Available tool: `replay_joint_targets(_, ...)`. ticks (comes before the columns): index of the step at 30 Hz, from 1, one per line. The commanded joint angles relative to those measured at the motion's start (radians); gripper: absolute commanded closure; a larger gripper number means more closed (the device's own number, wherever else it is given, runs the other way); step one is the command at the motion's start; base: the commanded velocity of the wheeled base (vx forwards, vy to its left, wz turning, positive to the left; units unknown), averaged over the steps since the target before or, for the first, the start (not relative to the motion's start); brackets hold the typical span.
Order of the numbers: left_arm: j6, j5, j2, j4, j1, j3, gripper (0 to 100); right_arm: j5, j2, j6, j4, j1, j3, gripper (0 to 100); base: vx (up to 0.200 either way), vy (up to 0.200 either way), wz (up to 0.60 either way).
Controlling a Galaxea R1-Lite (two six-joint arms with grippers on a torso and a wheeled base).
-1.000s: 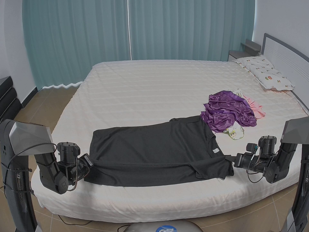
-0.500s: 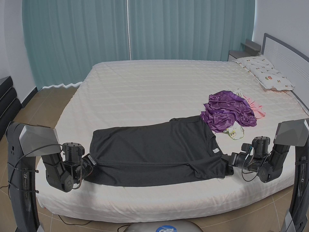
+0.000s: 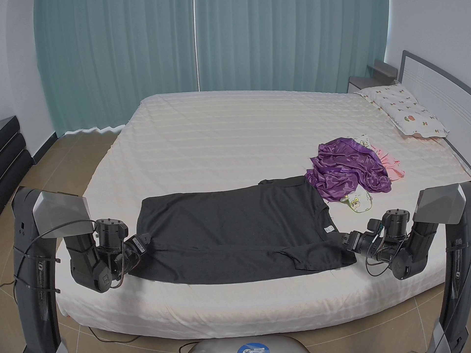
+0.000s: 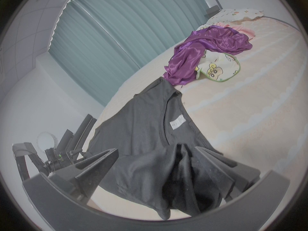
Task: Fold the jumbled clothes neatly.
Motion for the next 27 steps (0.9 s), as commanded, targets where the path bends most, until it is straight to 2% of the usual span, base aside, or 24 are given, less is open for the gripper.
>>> replay_joint_targets(1, 0.000, 0.001, -0.029, -0.001, 0.036, 0.024, 0, -0.009, -0.024, 0.022, -0.021, -0.021, 0.013, 0, 0.000, 0.000, 0.00)
replay_joint_targets(5, -0.002, -0.019, -0.081, -0.012, 0.071, 0.082, 0, -0.008, -0.048, 0.028, -0.023, -0.050, 0.036, 0, 0.000, 0.000, 0.00)
replay_joint_targets(6, 0.006, -0.068, -0.104, -0.024, 0.077, 0.128, 0, -0.008, -0.062, 0.029, -0.024, -0.064, 0.050, 0, 0.000, 0.000, 0.00)
replay_joint_targets(7, 0.006, -0.073, -0.104, -0.024, 0.077, 0.131, 0, -0.009, -0.062, 0.029, -0.024, -0.064, 0.051, 0, 0.000, 0.000, 0.00)
replay_joint_targets(9, 0.011, -0.150, -0.121, -0.080, 0.077, 0.197, 0, -0.008, -0.079, 0.029, -0.027, -0.075, 0.091, 0, 0.000, 0.000, 0.00)
replay_joint_targets(10, 0.011, -0.154, -0.121, -0.087, 0.077, 0.203, 0, -0.006, -0.080, 0.029, -0.029, -0.075, 0.097, 0, 0.000, 0.000, 0.00)
replay_joint_targets(12, 0.054, -0.197, -0.117, -0.132, 0.076, 0.237, 0, -0.006, -0.084, 0.029, -0.050, -0.075, 0.128, 0, 0.000, 0.000, 0.00)
replay_joint_targets(14, 0.138, -0.233, -0.112, -0.158, 0.076, 0.263, 0, -0.006, -0.082, 0.029, -0.096, -0.073, 0.163, 0, 0.000, 0.000, 0.00)
replay_joint_targets(15, 0.150, -0.237, -0.111, -0.159, 0.076, 0.266, 0, -0.006, -0.082, 0.029, -0.102, -0.075, 0.168, 0, 0.000, 0.000, 0.00)
replay_joint_targets(16, 0.205, -0.251, -0.097, -0.166, 0.074, 0.269, 0, -0.006, -0.082, 0.029, -0.128, -0.073, 0.194, 0, 0.000, 0.000, 0.00)
replay_joint_targets(22, 0.308, -0.243, -0.032, -0.167, 0.065, 0.245, 0, -0.008, -0.085, 0.029, -0.141, -0.075, 0.226, 0, 0.000, 0.000, 0.00)
replay_joint_targets(27, 0.324, -0.239, -0.003, -0.167, 0.059, 0.210, 0, -0.008, -0.084, 0.028, -0.174, -0.075, 0.254, 0, 0.000, 0.000, 0.00)
